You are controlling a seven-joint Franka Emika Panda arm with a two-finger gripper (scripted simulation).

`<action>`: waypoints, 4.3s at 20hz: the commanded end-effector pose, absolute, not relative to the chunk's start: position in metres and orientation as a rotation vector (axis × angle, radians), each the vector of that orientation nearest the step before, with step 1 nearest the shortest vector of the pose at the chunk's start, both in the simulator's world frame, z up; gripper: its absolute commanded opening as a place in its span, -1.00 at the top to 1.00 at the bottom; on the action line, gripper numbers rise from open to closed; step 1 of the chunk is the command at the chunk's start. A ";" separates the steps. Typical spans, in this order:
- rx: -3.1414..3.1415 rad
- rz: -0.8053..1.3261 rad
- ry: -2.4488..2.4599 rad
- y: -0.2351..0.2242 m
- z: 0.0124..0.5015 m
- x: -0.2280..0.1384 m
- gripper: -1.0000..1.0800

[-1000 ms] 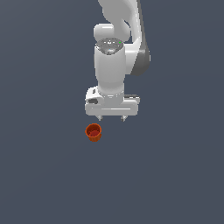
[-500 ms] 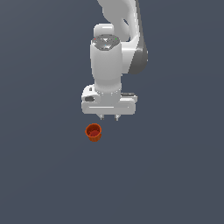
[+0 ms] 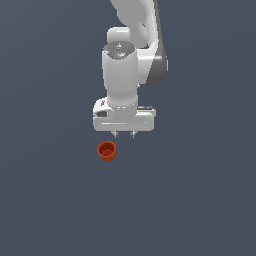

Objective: Pick up the object and move it to a goal position.

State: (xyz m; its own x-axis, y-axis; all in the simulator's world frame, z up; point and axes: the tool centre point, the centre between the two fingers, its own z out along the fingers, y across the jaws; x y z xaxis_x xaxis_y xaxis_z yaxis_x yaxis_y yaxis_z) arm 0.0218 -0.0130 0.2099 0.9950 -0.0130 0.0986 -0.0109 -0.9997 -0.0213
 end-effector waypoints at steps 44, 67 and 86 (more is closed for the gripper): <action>-2.849 -0.413 -1.024 -0.064 0.109 -0.018 -0.23; -2.801 -0.461 -1.170 -0.071 0.088 -0.025 -0.23; -2.802 -0.462 -1.172 -0.068 0.071 -0.021 1.00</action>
